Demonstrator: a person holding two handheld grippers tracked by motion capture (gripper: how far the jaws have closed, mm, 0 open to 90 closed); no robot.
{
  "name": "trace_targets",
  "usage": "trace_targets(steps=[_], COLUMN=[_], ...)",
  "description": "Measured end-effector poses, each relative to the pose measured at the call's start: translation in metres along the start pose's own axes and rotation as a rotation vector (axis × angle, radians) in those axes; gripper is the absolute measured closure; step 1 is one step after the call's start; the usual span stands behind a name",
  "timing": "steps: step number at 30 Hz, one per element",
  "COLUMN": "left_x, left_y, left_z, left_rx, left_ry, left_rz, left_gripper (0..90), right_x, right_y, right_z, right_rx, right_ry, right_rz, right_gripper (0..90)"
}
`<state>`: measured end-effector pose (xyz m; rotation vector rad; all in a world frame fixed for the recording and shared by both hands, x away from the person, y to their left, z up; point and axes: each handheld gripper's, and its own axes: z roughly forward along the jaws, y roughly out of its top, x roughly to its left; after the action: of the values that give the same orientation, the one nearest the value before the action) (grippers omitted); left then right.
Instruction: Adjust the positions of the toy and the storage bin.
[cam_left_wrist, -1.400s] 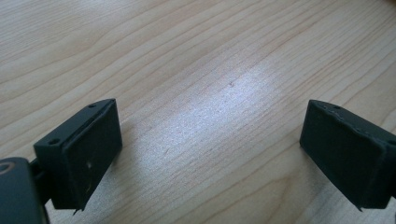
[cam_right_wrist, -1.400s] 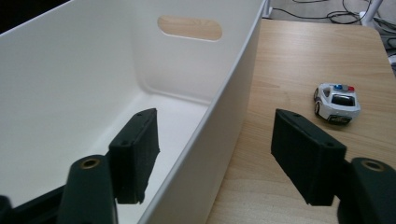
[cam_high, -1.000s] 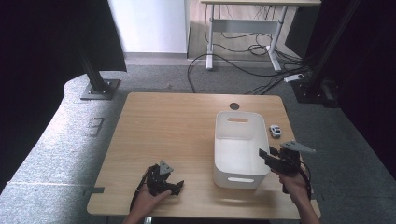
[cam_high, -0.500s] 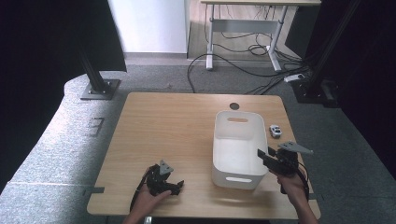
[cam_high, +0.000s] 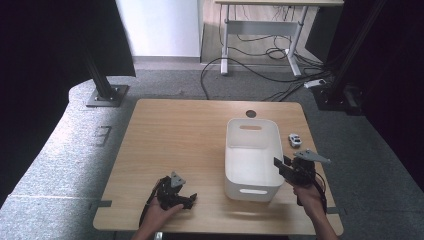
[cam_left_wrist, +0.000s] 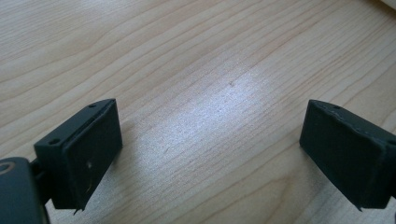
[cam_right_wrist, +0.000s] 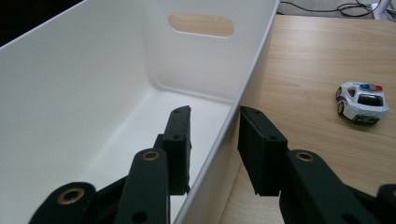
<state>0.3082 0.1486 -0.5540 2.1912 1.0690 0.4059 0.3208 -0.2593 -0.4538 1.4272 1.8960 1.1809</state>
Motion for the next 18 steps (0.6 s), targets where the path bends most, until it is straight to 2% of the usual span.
trace_targets(steps=[18], left_x=[0.000], left_y=[0.000], left_z=[0.000], left_rx=[0.001], left_ry=[0.000], left_rz=[0.000], left_gripper=[5.8], right_x=[0.013], right_y=[0.002], right_z=[0.006], right_rx=[0.006], right_ry=[-0.002], right_rz=[0.006], right_gripper=[63.8])
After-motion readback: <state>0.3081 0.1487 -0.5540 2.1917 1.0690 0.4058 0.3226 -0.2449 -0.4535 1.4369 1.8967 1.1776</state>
